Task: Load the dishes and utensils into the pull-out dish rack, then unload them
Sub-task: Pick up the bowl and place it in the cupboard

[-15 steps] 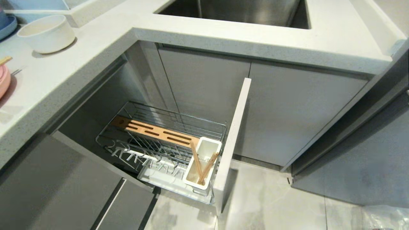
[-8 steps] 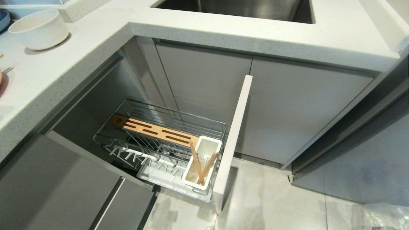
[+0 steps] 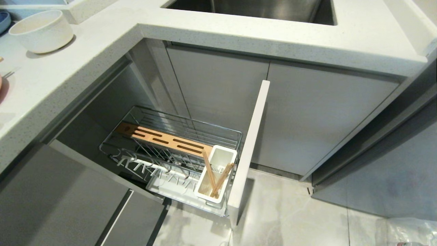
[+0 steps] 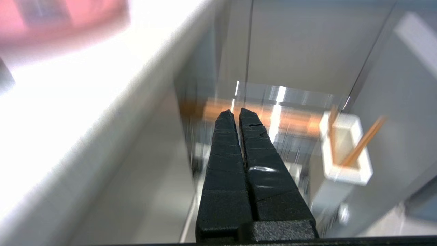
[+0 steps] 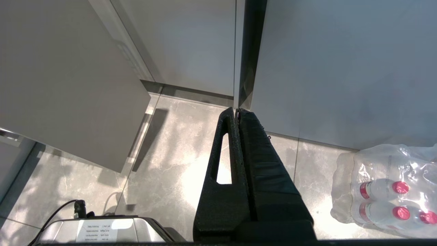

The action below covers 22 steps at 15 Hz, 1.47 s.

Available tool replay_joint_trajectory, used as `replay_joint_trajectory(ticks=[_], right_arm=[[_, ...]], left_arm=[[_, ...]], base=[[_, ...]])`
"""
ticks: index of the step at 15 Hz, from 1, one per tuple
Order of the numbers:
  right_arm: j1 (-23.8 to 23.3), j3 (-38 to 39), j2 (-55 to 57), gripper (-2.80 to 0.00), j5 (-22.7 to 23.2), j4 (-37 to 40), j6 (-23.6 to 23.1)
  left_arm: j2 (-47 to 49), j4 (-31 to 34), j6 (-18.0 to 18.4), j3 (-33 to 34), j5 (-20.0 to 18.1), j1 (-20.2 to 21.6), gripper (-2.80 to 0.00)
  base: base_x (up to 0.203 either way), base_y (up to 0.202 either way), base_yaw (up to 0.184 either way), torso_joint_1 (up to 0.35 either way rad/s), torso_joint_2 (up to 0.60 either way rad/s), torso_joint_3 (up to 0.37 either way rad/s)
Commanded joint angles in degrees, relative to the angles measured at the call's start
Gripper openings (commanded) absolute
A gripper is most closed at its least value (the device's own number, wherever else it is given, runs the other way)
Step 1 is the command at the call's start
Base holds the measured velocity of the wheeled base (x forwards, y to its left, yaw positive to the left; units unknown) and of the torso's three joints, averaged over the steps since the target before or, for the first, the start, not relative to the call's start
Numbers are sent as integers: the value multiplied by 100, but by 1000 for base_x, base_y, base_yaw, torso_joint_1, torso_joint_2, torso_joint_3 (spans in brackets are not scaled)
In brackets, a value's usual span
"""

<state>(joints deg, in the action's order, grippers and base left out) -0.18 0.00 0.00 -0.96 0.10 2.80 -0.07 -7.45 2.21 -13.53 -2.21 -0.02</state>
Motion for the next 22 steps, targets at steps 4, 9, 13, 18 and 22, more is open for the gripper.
replay_joint_trajectory(ticks=[4,9,13,18,22], right_arm=[[1,9,0,-280,0,-1,1],[1,9,0,-280,0,-1,1],[1,9,0,-280,0,-1,1],[1,9,0,-280,0,-1,1],[1,9,0,-280,0,-1,1]], left_arm=[[384,1254,15,-2794,-541,12,-280],[2940,1976,18,-6177,-785,203,-280],[5097,2122,8,-8017,-479,353,-280],[7686,2069,5,-9646,557,439,-280],[8918,1621,-510,-9965,1163,292,-280]], base=[[0,0,0,0,0,0],[0,0,0,0,0,0],[0,0,0,0,0,0],[0,0,0,0,0,0],[0,0,0,0,0,0]])
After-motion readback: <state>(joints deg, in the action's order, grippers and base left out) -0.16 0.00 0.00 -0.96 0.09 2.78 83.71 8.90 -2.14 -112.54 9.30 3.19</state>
